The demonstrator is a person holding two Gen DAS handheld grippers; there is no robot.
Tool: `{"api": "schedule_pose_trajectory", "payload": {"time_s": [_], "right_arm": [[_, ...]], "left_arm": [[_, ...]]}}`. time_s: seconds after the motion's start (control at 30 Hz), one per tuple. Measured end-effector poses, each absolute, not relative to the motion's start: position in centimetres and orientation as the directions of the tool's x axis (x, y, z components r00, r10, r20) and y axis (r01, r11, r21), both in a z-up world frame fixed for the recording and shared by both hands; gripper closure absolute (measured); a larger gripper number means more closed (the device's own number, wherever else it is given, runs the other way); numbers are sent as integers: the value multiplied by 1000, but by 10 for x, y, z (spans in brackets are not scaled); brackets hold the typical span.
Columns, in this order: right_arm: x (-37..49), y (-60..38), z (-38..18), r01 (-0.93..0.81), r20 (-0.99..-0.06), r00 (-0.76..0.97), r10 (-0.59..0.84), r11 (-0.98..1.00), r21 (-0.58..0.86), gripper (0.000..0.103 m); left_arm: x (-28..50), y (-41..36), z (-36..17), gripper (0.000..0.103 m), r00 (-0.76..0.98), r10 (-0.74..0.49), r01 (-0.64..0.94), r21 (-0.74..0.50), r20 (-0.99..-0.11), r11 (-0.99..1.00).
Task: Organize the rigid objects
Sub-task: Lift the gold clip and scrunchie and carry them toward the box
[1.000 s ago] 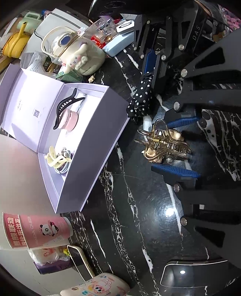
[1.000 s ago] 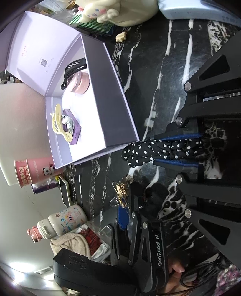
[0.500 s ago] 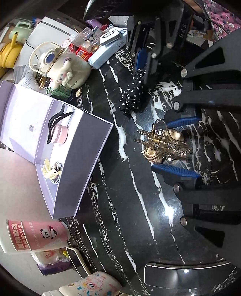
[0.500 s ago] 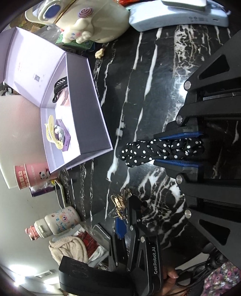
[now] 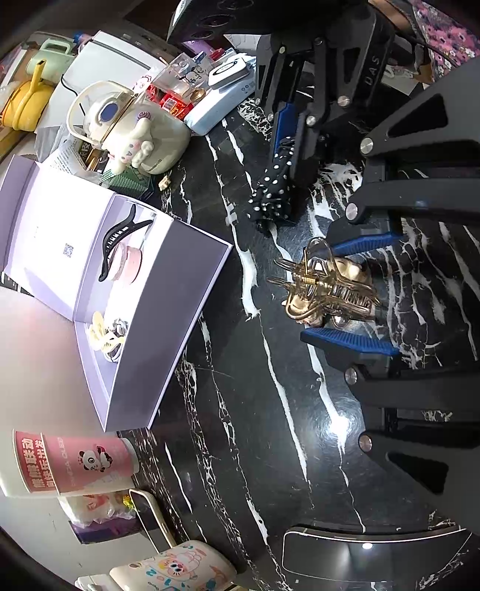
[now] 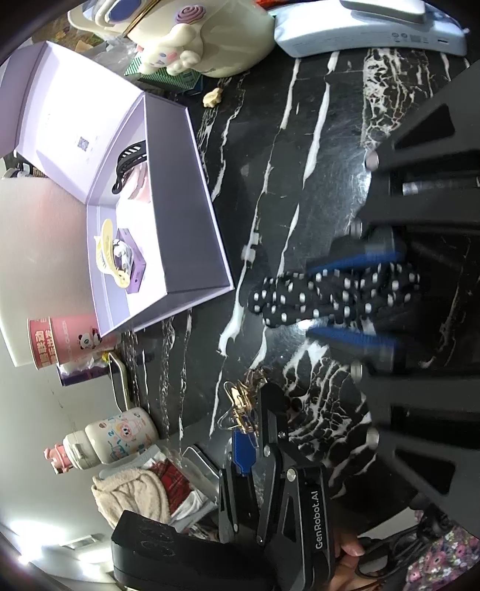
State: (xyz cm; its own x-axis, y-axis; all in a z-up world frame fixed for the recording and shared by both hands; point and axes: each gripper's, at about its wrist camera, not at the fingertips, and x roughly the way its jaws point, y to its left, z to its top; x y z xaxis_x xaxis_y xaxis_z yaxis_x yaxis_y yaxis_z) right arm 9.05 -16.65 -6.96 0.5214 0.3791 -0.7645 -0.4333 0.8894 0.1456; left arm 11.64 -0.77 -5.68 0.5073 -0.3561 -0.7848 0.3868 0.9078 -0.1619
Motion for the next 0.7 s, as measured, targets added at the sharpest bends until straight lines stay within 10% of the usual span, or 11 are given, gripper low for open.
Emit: {"api": "schedule_pose_trajectory", "payload": {"time_s": [0.7], "right_arm": [[88, -166, -65, -421, -759, 494, 423, 881, 216, 87]], "left_arm": [[117, -5, -53, 73, 488, -381, 364, -213, -785, 907]]}}
